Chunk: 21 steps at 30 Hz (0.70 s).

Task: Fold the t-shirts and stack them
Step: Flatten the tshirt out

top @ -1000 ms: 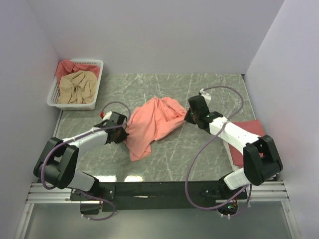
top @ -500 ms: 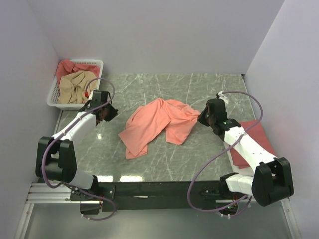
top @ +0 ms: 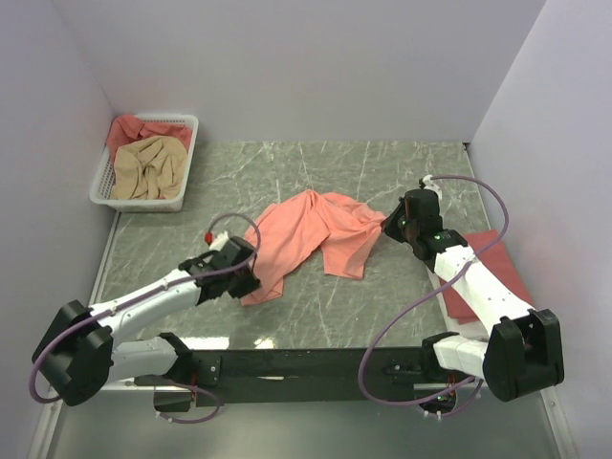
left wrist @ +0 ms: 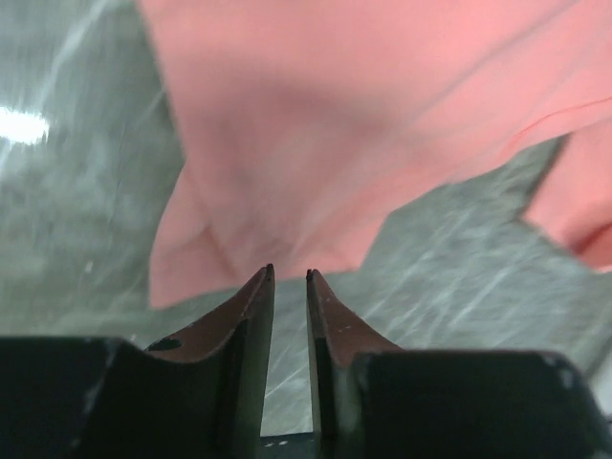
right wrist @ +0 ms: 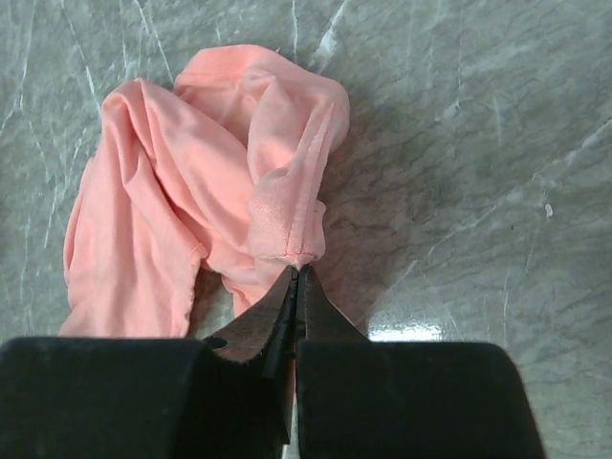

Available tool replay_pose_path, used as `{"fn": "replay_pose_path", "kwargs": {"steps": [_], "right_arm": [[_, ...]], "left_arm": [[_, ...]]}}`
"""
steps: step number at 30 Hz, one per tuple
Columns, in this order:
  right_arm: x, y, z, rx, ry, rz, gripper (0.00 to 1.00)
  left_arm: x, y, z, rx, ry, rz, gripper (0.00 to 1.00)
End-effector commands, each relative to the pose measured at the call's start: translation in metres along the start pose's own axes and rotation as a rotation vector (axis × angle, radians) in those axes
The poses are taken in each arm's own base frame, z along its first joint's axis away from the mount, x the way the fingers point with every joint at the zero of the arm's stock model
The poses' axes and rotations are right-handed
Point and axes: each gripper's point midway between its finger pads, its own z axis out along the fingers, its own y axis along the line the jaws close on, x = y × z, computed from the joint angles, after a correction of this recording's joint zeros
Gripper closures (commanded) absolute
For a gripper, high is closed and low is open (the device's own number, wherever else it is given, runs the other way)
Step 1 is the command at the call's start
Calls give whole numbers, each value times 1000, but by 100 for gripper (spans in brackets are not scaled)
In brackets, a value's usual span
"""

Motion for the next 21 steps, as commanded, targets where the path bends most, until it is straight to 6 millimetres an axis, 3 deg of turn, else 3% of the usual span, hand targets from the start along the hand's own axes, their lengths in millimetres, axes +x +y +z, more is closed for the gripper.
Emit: {"fn": "replay_pose_path", "kwargs": {"steps": [1,7,13,21], "right_arm": [[-12,10,-4,-52,-41,-7,100],[-8,10,-2,-58,-30,-7,100],[-6,8,-1,-58,-24,-11,100],[-6,11,-1,-66,-20,-12,100]], "left_arm": [[9,14,0,-83,-62,-86,73],[21,14,5,-123,-54,-65,68],[15,23,10,-173,-107,-72,63],[14,9,21,-153,-107,-44,60]]}}
